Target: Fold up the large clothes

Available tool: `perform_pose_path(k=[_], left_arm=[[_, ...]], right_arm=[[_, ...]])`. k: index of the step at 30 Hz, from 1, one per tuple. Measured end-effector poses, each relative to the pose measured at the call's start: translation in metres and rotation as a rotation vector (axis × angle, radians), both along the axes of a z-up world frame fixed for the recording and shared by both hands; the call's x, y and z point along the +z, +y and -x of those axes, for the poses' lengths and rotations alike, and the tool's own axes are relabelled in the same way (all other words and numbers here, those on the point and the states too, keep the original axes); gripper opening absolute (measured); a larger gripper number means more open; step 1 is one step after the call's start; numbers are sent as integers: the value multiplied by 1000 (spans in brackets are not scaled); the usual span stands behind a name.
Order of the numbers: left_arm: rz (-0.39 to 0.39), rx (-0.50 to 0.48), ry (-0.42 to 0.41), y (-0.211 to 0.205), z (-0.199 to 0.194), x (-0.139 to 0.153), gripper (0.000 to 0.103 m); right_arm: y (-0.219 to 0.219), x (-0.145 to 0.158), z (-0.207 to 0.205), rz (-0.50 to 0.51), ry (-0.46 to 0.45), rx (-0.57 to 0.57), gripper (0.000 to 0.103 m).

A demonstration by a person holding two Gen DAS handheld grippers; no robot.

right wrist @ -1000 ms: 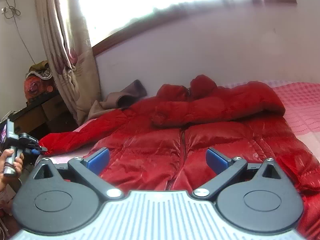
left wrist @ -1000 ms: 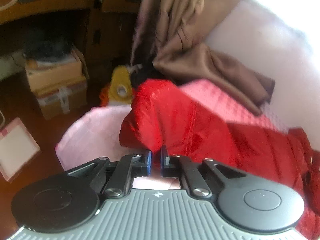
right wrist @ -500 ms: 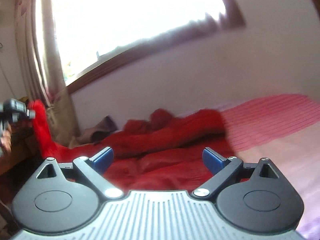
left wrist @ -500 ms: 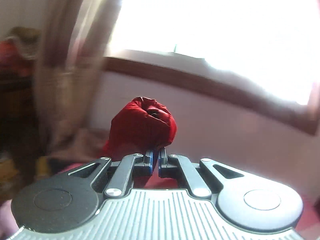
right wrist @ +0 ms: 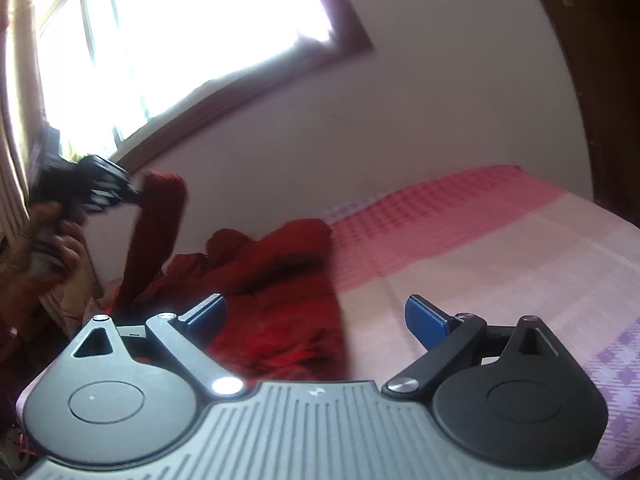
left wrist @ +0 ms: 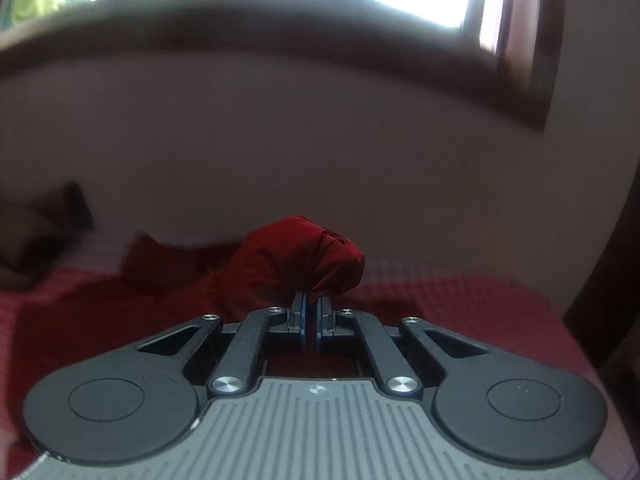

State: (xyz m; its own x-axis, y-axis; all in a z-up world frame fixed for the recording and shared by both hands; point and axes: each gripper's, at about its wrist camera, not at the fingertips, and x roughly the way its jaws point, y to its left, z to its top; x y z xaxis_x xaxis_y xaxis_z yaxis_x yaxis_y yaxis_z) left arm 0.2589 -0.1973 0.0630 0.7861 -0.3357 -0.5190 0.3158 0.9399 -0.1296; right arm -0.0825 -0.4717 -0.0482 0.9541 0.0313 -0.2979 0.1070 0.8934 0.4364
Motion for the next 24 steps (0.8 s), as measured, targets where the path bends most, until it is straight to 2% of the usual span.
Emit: perform_pose_path(k=[4, 5, 6, 7, 8, 9, 12, 15, 18, 21, 23, 24], left_arm=[[-45, -53, 89, -25, -19, -58, 10], [-54, -64, 108, -28, -21, -68, 18], [-62, -84, 134, -30, -23, -78, 36], [-59, -101, 152, -27, -20, -86, 47], [-46, -114, 161, -24, -18, -89, 67], [-25, -120, 160, -18, -14, -89, 81], [24, -139, 114, -6, 13, -76, 98], [67, -160, 106, 19, 50, -62, 100], [53, -148, 103, 53, 95, -59, 101], [48, -90, 111, 102, 139, -58, 102], [30, -19, 111, 136, 164, -61, 102], [25, 32, 120, 157, 177, -65, 102]], right_arm=[[-14, -12, -1, -34, 23, -6, 97], [-17, -16, -2, -40, 31, -5, 97], [-19, -18, -2, -45, 38, -4, 97], [-21, -21, -1, -50, 44, -2, 97], [-23, -24, -2, -57, 50, 3, 97], [-24, -25, -1, -64, 54, 13, 97], [-27, -32, -1, -85, 72, 48, 97], [-20, -40, 3, -93, 75, 137, 97], [-7, -43, 17, -54, 73, 212, 97], [11, -46, 25, 9, 78, 260, 97], [25, -49, 22, 77, 93, 245, 97], [31, -49, 17, 112, 101, 241, 94]])
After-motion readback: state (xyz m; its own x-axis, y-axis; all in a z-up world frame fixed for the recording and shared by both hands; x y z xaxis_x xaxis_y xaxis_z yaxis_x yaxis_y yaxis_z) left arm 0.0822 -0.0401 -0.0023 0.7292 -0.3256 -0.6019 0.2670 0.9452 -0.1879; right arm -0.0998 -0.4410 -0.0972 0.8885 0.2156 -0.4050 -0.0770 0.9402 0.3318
